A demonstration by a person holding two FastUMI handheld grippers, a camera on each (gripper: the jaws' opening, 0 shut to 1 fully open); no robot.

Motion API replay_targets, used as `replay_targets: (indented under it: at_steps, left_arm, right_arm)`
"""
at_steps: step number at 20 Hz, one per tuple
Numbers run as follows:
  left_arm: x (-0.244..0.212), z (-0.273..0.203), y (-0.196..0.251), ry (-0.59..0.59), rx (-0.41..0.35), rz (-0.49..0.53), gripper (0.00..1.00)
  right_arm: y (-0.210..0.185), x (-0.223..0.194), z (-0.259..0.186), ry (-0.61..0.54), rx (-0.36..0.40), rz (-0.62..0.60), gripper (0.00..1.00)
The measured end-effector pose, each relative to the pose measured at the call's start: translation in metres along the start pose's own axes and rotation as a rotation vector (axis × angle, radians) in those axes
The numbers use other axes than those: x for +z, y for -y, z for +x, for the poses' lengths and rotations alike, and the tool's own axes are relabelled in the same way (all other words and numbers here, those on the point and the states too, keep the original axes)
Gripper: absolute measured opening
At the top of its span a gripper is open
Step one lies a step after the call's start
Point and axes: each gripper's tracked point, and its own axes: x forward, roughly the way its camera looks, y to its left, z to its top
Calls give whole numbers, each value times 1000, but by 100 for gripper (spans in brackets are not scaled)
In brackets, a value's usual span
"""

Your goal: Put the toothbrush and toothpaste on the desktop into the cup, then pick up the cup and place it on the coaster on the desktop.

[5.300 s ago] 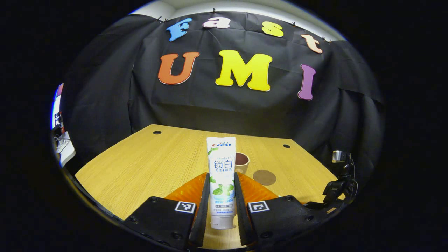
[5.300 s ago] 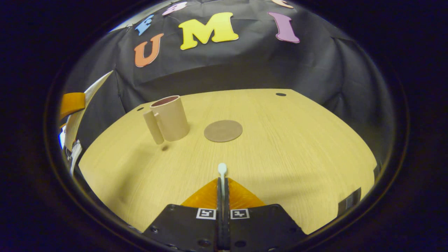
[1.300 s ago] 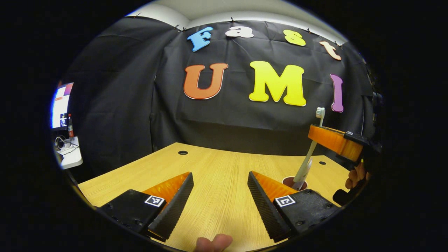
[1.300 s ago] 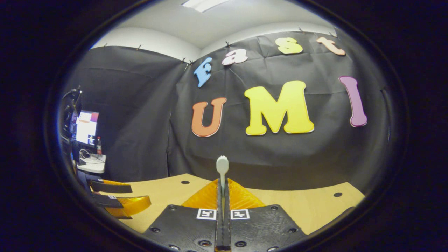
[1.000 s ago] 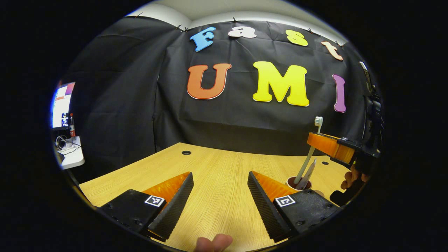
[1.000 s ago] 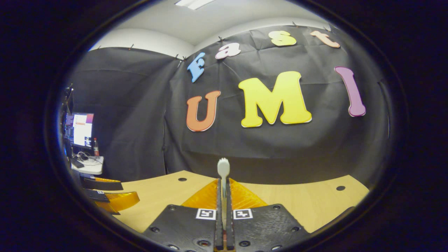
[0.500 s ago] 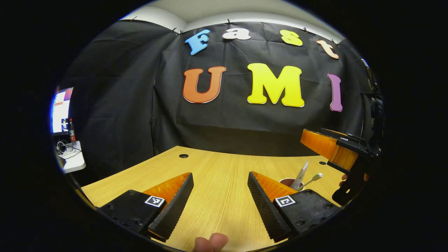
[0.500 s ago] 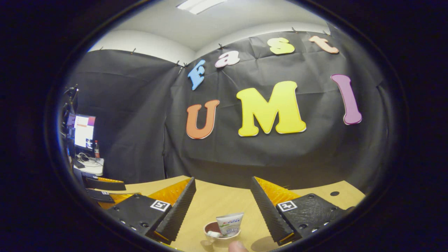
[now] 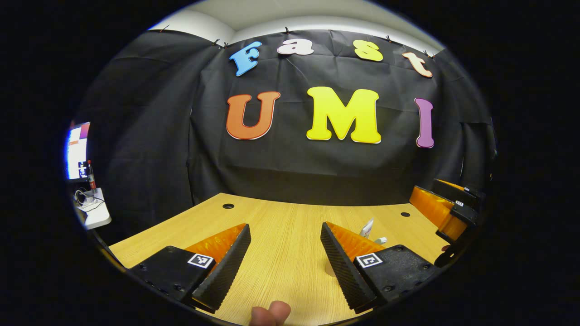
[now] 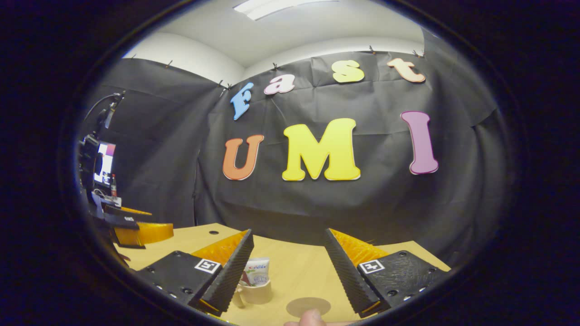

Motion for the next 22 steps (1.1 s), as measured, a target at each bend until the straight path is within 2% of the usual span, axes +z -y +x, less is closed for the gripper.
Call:
replay_targets:
  at_steps: [2,5,9,12,15,17,22]
  left_arm:
    - [6,0,15,-23,-30,9,98]
    - [6,-3,46,-132,-111,16,98]
    - [1,-12,89,-415,-245,-15,99]
    - [-6,-8,107,-578,-263,50,99]
    - [-55,-16,116,-834,-267,99,98]
    - [-82,-22,120,-951,-263,94,99]
    - [-105,3,121,-1034,-233,84,99]
  right_arm:
    - [22,0,-26,4,-25,-12,96]
    - [63,7,-66,49,-100,-84,95]
    - [96,5,-117,64,-148,-94,94]
    - [116,-1,-150,64,-187,-59,94]
    - [132,-6,-176,62,-219,-43,94]
    - [142,-8,-186,61,-241,-21,94]
    - [152,-17,-200,33,-266,20,94]
